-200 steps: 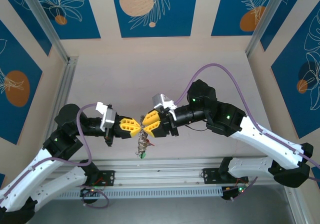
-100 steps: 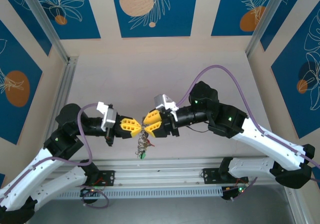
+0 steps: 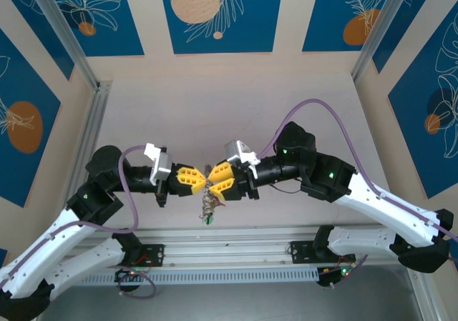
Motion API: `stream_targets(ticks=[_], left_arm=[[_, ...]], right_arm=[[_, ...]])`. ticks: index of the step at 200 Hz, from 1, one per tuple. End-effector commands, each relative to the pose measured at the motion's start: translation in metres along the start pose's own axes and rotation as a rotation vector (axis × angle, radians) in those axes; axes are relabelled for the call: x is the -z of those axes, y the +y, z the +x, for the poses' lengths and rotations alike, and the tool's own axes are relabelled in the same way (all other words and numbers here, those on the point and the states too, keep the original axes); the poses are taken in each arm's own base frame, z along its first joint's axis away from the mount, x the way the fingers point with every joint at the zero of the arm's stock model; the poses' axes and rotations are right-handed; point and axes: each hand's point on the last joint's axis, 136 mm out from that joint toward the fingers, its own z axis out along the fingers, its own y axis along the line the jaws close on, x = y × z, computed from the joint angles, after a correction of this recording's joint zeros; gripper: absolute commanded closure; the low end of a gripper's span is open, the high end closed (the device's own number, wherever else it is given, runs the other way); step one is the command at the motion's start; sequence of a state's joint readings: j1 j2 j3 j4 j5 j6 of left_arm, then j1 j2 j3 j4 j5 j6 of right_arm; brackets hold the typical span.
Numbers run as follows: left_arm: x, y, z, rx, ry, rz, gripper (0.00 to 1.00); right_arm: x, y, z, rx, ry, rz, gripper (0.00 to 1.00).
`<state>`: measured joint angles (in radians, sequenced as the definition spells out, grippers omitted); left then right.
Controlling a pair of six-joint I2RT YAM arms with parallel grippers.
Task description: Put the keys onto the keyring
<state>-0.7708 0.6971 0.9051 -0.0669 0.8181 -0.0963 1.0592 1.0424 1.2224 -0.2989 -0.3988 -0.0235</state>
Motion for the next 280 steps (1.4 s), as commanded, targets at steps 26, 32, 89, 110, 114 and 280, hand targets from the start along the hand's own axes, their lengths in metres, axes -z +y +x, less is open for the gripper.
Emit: stream_targets(ticks=[26, 32, 89, 110, 114, 280], left_arm=[[0.002, -0.007, -0.019, -0.064, -0.053, 0.011, 1.00], [0.002, -0.007, -0.020, -0.066, -0.054, 0.011, 1.00], [0.004, -0.009, -0.022, -0.075, -0.069, 0.005, 1.00], [0.004, -0.010, -0.024, -0.074, -0.086, 0.010, 1.00], [0.004, -0.010, -0.024, -0.072, -0.088, 0.010, 1.00], [0.003, -0.012, -0.030, -0.034, -0.213, 0.064, 1.00]], right_arm=[[-0.006, -0.003, 0.000, 0.021, 0.004, 0.001, 0.77], [-0.006, -0.003, 0.000, 0.021, 0.003, 0.002, 0.78], [-0.002, -0.002, 0.003, 0.021, 0.001, 0.012, 0.80], [-0.002, -0.003, 0.004, 0.024, -0.001, 0.019, 0.78], [-0.002, -0.002, 0.004, 0.026, -0.003, 0.018, 0.78], [0.008, 0.001, -0.014, 0.121, -0.133, 0.048, 1.00]])
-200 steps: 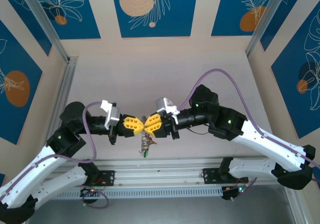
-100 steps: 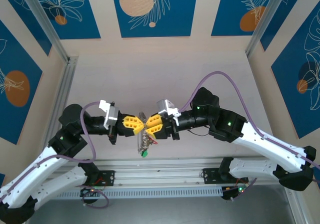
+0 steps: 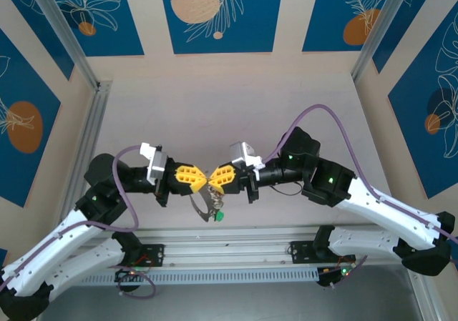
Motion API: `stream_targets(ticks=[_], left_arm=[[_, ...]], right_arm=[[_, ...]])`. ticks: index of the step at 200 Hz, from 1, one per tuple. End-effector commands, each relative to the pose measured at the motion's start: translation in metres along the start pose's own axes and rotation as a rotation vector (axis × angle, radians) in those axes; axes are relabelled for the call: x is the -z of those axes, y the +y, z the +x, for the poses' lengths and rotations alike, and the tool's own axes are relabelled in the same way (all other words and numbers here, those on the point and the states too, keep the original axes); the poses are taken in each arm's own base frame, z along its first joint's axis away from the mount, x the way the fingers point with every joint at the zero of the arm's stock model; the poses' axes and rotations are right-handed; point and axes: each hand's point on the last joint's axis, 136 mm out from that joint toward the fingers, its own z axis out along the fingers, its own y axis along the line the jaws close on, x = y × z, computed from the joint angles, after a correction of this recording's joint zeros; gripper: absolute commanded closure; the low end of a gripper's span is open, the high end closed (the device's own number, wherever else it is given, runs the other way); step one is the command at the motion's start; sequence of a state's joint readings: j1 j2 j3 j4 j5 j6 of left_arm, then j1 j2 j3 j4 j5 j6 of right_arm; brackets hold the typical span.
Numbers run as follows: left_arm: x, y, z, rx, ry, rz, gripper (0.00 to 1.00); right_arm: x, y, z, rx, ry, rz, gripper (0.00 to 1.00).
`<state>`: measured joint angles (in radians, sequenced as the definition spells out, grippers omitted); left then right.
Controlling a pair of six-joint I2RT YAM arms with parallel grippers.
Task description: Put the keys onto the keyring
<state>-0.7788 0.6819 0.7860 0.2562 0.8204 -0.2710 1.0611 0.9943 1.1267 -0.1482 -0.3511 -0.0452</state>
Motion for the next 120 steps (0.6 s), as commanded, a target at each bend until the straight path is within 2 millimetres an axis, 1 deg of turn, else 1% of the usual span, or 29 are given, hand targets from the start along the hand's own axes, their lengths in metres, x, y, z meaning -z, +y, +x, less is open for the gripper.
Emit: stream_targets(ticks=[1, 23, 44, 53, 61, 68, 76, 87, 107, 120], left_arm=[[0.001, -0.010, -0.017, -0.042, -0.071, 0.035, 1.00], [0.001, -0.007, -0.014, -0.035, -0.057, 0.019, 1.00], [0.003, 0.001, -0.004, -0.031, 0.013, -0.046, 1.00], [0.006, 0.006, 0.002, -0.033, 0.059, -0.088, 0.91], [0.009, 0.009, 0.005, -0.042, 0.097, -0.125, 0.79], [0.012, 0.010, 0.006, -0.053, 0.130, -0.146, 0.70], [0.016, 0.011, 0.008, -0.065, 0.169, -0.171, 0.64], [0.021, 0.012, 0.009, -0.085, 0.219, -0.208, 0.60], [0.033, 0.015, 0.010, -0.125, 0.310, -0.268, 0.59], [0.036, 0.019, 0.017, -0.128, 0.385, -0.283, 0.59]], right_arm=[[0.005, 0.005, -0.012, 0.037, -0.054, -0.001, 1.00], [0.011, 0.006, -0.016, 0.048, -0.058, 0.016, 1.00], [0.016, 0.004, -0.015, 0.054, -0.018, 0.046, 1.00], [0.017, 0.002, -0.013, 0.053, 0.013, 0.059, 1.00], [0.018, 0.000, -0.011, 0.057, 0.044, 0.072, 1.00], [0.018, -0.002, -0.007, 0.054, 0.078, 0.082, 1.00], [0.018, -0.004, -0.004, 0.053, 0.115, 0.094, 1.00], [0.018, -0.009, 0.001, 0.048, 0.174, 0.116, 1.00], [0.015, -0.016, 0.014, 0.053, 0.284, 0.160, 1.00], [0.013, -0.018, 0.018, 0.065, 0.328, 0.174, 1.00]])
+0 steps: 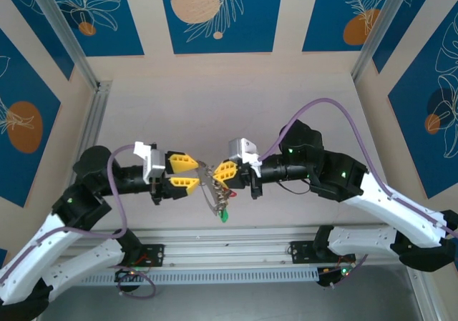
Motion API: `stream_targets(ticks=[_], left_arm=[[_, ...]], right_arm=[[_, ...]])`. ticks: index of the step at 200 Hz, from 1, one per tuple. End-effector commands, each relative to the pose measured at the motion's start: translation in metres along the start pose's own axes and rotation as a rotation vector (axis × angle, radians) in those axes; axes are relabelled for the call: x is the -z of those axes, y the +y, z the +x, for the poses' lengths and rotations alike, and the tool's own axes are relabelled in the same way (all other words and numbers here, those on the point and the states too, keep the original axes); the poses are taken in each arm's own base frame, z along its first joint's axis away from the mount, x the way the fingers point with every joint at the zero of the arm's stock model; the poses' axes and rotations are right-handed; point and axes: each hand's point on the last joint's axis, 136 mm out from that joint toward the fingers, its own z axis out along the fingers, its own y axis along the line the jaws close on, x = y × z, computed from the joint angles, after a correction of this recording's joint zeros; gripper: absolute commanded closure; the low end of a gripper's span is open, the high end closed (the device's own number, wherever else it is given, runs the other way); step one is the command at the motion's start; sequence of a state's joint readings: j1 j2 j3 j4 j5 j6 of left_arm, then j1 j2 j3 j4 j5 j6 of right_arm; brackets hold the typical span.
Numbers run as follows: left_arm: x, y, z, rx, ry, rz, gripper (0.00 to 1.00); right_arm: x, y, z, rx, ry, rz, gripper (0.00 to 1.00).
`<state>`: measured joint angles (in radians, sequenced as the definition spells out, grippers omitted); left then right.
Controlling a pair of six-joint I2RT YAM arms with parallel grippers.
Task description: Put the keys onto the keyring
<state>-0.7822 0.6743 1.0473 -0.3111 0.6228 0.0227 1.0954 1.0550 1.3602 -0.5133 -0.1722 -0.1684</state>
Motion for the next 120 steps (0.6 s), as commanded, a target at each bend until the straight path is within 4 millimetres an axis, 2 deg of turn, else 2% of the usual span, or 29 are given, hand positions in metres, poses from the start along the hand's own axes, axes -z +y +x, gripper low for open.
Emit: stream_targets(ticks=[1, 21, 60, 88, 120], left_arm=[[0.010, 0.007, 0.027, -0.054, 0.191, -0.068, 0.59], [0.005, 0.011, 0.036, -0.052, 0.276, -0.052, 0.59], [-0.004, 0.007, 0.040, -0.063, 0.308, 0.005, 0.61], [-0.009, 0.006, 0.049, -0.065, 0.355, 0.023, 0.62], [-0.012, 0.003, 0.051, -0.068, 0.363, 0.038, 0.65]], right_arm=[[-0.002, -0.005, 0.020, 0.036, 0.141, 0.054, 1.00], [-0.007, -0.005, 0.022, 0.047, 0.186, 0.058, 1.00], [-0.014, -0.003, 0.026, 0.047, 0.238, 0.044, 1.00], [-0.016, 0.001, 0.021, 0.046, 0.236, 0.014, 1.00], [-0.019, 0.003, 0.018, 0.050, 0.240, -0.011, 1.00]])
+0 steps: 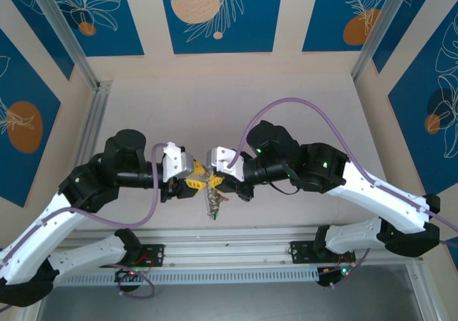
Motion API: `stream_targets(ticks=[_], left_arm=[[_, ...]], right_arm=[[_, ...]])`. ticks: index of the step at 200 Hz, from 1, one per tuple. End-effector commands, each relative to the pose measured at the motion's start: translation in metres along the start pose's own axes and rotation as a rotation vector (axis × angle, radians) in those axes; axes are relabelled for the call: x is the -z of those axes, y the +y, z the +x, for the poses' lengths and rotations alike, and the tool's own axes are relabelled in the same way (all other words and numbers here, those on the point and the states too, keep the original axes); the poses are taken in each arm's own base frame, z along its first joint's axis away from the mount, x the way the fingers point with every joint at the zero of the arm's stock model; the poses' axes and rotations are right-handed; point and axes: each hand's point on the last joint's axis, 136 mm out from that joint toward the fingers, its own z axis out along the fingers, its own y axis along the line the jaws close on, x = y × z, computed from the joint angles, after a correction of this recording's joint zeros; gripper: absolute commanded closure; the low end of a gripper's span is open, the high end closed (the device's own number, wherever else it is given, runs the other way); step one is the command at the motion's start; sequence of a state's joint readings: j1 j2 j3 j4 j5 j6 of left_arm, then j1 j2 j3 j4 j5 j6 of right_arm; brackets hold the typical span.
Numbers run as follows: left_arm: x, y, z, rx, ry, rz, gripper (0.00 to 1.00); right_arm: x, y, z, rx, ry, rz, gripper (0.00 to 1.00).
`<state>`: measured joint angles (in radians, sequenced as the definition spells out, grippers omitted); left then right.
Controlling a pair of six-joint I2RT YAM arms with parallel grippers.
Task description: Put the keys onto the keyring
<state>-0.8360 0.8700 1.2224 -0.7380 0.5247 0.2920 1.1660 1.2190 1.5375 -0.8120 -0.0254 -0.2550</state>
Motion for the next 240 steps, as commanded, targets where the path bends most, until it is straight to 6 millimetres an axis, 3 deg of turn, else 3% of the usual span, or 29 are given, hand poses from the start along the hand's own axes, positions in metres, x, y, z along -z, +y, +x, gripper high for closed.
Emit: stream_targets(ticks=[1, 180, 240], left_arm=[[0.008, -0.007, -0.009, -0.047, -0.012, 0.005, 0.65], [0.012, -0.011, -0.019, -0.088, -0.036, 0.001, 0.67], [0.004, -0.017, -0.016, -0.078, -0.023, 0.047, 0.79]], right_arm=[[0.009, 0.005, -0.019, 0.038, -0.049, -0.019, 1.00], [0.003, 0.005, -0.011, 0.023, -0.005, -0.027, 1.00], [0.001, 0.003, -0.014, 0.022, -0.016, -0.024, 1.00]])
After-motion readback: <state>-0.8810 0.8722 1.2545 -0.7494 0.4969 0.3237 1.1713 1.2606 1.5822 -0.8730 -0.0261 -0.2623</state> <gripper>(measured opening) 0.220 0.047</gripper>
